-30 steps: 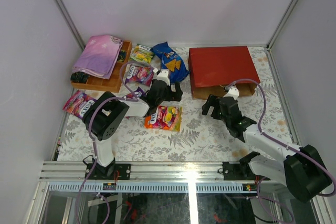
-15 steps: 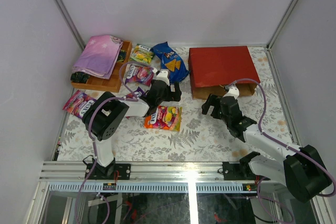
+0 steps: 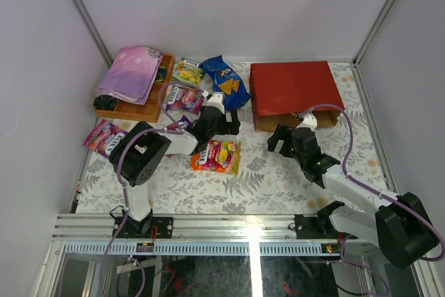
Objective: Take the snacks out of the paper bag
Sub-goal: Take out the snack from the paper bag.
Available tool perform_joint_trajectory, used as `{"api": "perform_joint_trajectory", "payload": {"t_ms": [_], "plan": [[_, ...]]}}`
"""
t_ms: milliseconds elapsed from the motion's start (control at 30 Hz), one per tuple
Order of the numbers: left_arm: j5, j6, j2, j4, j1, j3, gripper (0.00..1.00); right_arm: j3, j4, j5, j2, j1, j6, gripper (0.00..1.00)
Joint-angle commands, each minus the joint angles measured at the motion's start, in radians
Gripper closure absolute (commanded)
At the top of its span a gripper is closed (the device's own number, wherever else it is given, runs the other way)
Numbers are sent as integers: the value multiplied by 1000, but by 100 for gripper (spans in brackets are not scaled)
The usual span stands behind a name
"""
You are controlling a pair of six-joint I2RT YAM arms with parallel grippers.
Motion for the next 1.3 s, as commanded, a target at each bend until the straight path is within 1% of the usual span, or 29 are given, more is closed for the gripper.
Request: {"api": "perform_joint_trajectory", "payload": {"t_ms": [0, 300, 467, 600, 667, 733, 833, 967, 1067, 1200, 1267], "plan": [[-26, 32, 26, 5, -4, 52, 0, 7, 42, -11, -16, -7, 1, 2], [-29, 74, 109, -51, 1, 191, 0, 10, 27, -1, -29, -9, -12, 3], [-23, 89, 111, -66, 1, 222, 0, 4, 31, 3, -24, -10, -13, 3], [-21, 96, 57, -98, 1, 231, 0, -10, 55, -38, -16, -45, -12, 2], [-26, 102, 19, -114, 1, 231, 0, -35, 93, -108, -18, -103, 2, 3], [-32, 108, -15, -130, 2, 229, 0, -55, 134, -188, -17, -176, 25, 6], [-40, 100, -62, -154, 6, 224, 0, -81, 222, -259, 9, -234, 73, 9], [-43, 78, -107, -184, 13, 220, 0, -129, 438, -315, 78, -296, 209, 14], [-48, 77, -134, -204, 16, 215, 0, -128, 550, -308, 143, -323, 312, 17], [-65, 71, -163, -230, 24, 204, 0, -59, 572, -223, 245, -333, 343, 20], [-75, 59, -182, -241, 33, 190, 0, -29, 618, -181, 296, -348, 348, 21]]}}
